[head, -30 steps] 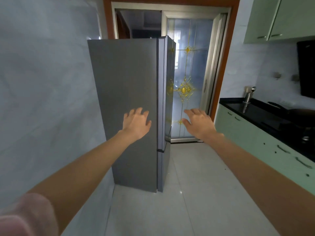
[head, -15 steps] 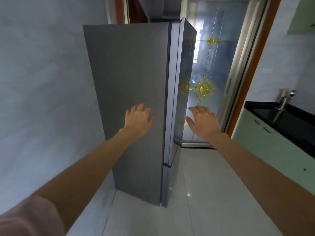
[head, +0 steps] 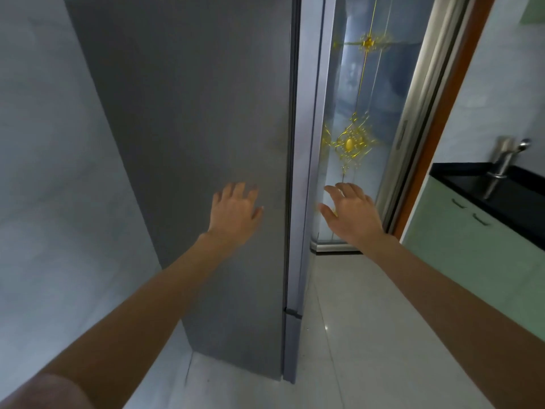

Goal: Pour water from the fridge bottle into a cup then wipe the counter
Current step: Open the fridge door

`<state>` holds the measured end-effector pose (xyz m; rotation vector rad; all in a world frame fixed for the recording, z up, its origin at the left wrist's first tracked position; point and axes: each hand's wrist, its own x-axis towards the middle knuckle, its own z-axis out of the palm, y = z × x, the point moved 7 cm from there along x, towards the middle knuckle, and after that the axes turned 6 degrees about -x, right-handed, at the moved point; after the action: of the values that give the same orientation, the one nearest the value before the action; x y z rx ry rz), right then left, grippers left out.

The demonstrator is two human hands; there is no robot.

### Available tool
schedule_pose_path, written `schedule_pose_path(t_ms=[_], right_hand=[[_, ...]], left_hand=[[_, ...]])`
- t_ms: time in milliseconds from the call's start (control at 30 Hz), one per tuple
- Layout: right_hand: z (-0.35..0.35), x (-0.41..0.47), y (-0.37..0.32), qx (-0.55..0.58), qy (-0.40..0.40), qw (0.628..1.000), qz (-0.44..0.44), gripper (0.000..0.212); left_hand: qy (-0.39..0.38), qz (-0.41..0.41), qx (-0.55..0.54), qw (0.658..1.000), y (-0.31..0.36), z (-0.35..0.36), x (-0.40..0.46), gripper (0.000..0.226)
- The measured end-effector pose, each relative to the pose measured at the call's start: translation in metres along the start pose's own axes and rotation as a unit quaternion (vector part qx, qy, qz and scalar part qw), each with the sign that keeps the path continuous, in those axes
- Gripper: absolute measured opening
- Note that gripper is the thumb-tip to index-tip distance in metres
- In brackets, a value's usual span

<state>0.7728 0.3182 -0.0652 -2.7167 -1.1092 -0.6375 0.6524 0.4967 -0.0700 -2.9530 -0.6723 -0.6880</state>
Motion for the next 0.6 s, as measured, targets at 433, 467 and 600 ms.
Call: schedule_pose_path(t_ms=[433,467,600], right_hand=[[0.016,0.061,-0.013,0.008,0.208,0.976,-0.059,0.052],[0.017,0.065,-0.015,0.002,0.222,0.972,-0.073,0.052],[0.025,0.083,-0.022,-0.038,0.24,0.965,-0.096,0.056]], left_hand=[[0.117,0.094,-0.056,0.987,-0.008,0.047,0.075,0.068],[0.124,0.091,-0.057,0.986,-0.007,0.05,0.078,0.069],[0.137,0.096,-0.061,0.984,-0.001,0.066,0.09,0.078]])
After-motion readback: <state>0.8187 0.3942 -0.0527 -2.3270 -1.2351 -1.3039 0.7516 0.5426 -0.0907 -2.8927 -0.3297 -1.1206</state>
